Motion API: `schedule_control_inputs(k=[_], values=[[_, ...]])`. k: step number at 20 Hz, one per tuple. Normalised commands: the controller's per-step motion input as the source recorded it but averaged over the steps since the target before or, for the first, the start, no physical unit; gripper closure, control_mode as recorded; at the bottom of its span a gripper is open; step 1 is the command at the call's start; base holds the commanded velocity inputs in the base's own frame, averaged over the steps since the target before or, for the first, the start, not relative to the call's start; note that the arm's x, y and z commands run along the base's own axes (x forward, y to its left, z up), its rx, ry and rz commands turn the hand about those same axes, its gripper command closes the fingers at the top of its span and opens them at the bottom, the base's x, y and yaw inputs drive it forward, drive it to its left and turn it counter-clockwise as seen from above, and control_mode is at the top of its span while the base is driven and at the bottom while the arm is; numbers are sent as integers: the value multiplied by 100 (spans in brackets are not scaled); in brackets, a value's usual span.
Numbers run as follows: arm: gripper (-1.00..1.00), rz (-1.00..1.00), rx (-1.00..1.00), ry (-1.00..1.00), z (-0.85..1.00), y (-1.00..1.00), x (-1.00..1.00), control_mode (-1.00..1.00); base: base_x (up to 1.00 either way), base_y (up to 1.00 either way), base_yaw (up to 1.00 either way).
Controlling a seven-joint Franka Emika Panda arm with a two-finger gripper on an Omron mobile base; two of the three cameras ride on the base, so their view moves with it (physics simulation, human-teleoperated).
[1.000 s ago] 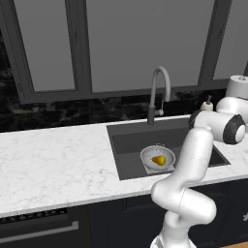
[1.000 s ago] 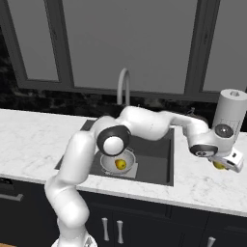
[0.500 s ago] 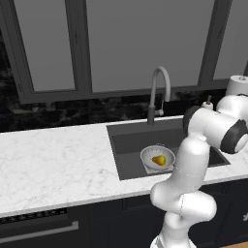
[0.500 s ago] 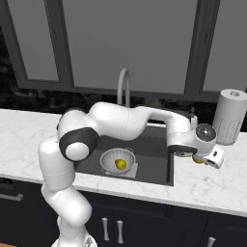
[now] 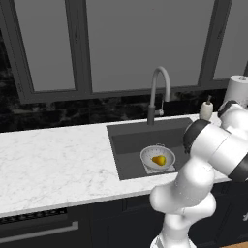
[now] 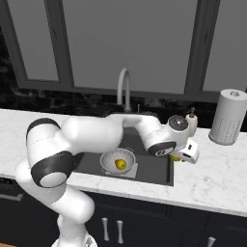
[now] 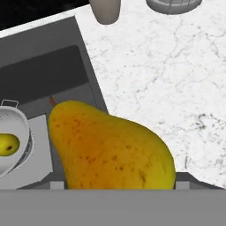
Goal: Put the colander in the sink, put the pear, pear in the colander, and turn on the sink faucet and pour water over the colander.
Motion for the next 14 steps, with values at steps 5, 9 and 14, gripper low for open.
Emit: schedule_control_inputs(k=[5, 9, 14], values=[[100, 3, 21, 15, 1, 6, 2, -100, 0, 0, 0], [100, 2, 33, 10, 0, 0, 18, -100, 0, 0, 0], [100, 2, 31, 4, 2, 3, 16, -100, 0, 0, 0]])
